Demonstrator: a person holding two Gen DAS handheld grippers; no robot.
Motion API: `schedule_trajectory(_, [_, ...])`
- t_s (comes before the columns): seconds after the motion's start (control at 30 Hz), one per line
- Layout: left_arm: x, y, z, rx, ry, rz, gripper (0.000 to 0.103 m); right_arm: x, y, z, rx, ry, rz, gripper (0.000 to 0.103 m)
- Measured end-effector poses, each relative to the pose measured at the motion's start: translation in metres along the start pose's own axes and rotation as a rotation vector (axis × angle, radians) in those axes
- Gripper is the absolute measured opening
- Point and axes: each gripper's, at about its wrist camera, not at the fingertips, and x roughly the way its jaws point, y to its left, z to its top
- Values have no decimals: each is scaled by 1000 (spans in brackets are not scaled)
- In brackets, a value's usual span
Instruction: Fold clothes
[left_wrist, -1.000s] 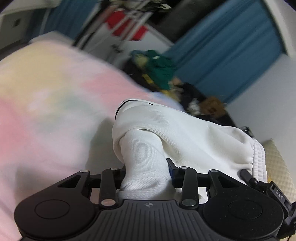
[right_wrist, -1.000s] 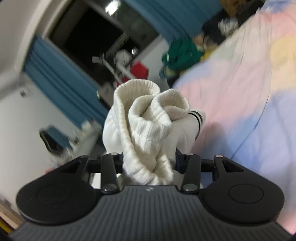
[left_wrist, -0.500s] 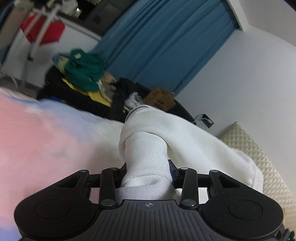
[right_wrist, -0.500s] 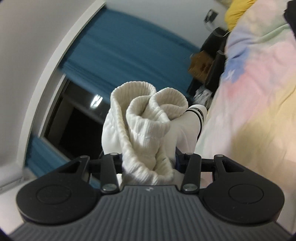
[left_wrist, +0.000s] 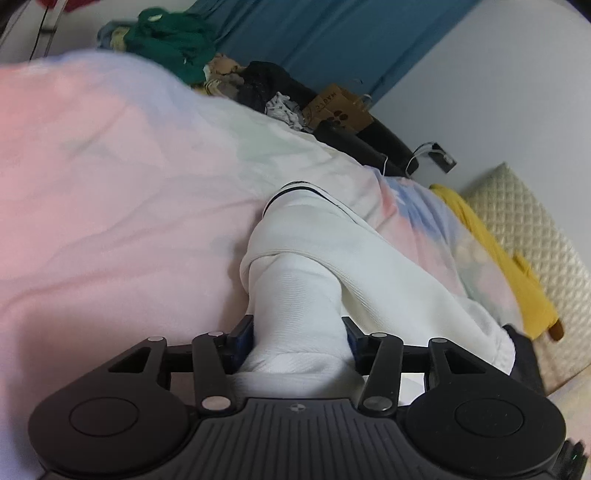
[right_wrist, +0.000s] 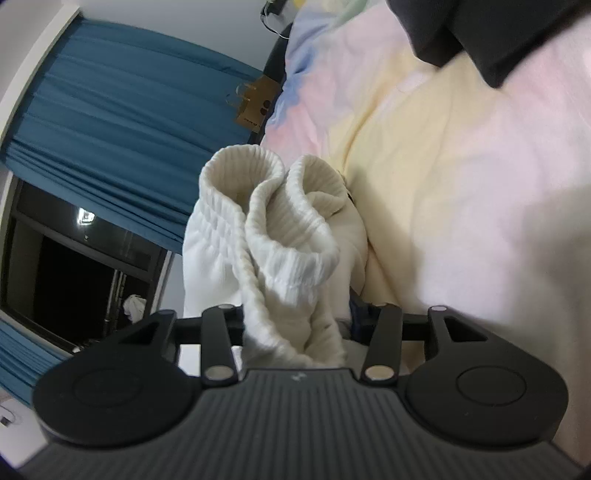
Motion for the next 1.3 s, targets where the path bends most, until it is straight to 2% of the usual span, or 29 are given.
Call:
schedule_trajectory(0.07, [-4, -12, 9, 15, 18, 38, 53, 0, 4, 3, 35, 21, -33, 55])
schedule_trajectory(0.17, [-30, -40, 24, 110, 26, 96, 54, -10, 18, 15, 110, 89, -157, 57])
schedule_trajectory(0.3, [-95, -61, 21, 201, -1, 121, 58, -39, 49, 21, 91, 118, -277, 57])
schedule_trajectory(0.5, [-194, -108, 20, 283, -83, 107, 63, -113, 102, 19, -91, 48, -258, 57])
schedule_trajectory(0.63, [-272, -141, 5, 353, -140, 91, 68, -155, 149, 14, -241, 22, -217, 58])
schedule_trajectory(0.67, [-296, -151, 0, 371, -152, 89, 72, -164, 161, 13, -282, 17, -211, 59])
schedule_trajectory(0.73, [-333, -162, -12, 395, -187, 80, 80, -181, 186, 2, -370, 17, -198, 63])
schedule_trajectory(0.77, [-351, -166, -19, 400, -198, 72, 82, -189, 197, -4, -411, 16, -188, 67])
schedule_trajectory(0.8, [-369, -169, -26, 405, -209, 63, 85, -200, 208, -11, -451, 13, -179, 75])
schedule_trajectory(0.9, [-415, -172, -46, 419, -248, 73, 91, -236, 237, -39, -572, -11, -155, 85])
schedule_trajectory(1.07, [-474, -168, -84, 455, -326, 111, 98, -275, 260, -97, -767, -103, -123, 84])
schedule_trajectory(1.17, [-491, -162, -110, 477, -347, 151, 98, -295, 264, -131, -845, -136, -112, 84])
schedule_trajectory(1.3, [-500, -145, -139, 490, -362, 192, 98, -304, 258, -171, -930, -163, -139, 84])
